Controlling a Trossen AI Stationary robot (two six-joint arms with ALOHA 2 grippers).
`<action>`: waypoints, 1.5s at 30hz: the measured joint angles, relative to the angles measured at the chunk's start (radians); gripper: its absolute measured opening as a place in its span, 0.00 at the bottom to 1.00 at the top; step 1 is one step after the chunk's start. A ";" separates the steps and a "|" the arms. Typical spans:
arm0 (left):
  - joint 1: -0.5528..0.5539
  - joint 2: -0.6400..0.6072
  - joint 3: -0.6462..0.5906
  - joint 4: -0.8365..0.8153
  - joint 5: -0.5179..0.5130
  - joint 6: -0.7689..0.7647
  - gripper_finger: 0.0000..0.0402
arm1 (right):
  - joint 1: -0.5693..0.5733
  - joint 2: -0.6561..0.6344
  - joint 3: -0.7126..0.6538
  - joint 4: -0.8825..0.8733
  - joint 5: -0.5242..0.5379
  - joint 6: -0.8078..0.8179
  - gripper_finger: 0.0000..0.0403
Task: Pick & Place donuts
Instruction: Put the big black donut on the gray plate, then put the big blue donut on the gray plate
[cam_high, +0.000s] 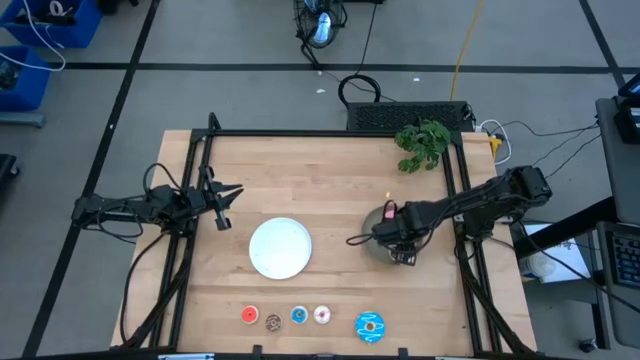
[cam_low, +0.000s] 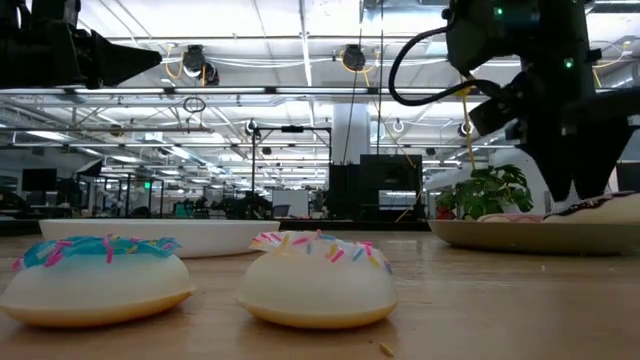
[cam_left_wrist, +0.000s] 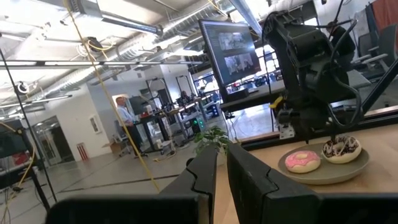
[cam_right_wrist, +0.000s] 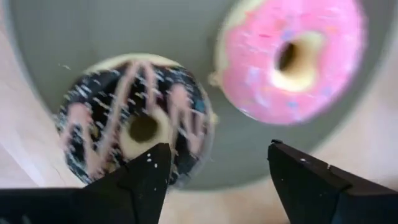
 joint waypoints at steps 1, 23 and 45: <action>0.000 0.000 0.000 0.000 0.000 0.001 0.12 | 0.000 0.000 0.018 -0.028 0.011 0.000 0.63; 0.000 0.000 0.000 0.000 0.000 0.002 0.12 | 0.342 0.037 0.341 0.309 0.005 0.041 0.02; 0.000 0.000 0.000 -0.018 0.000 0.005 0.12 | 0.398 0.088 0.304 0.402 0.007 0.044 0.00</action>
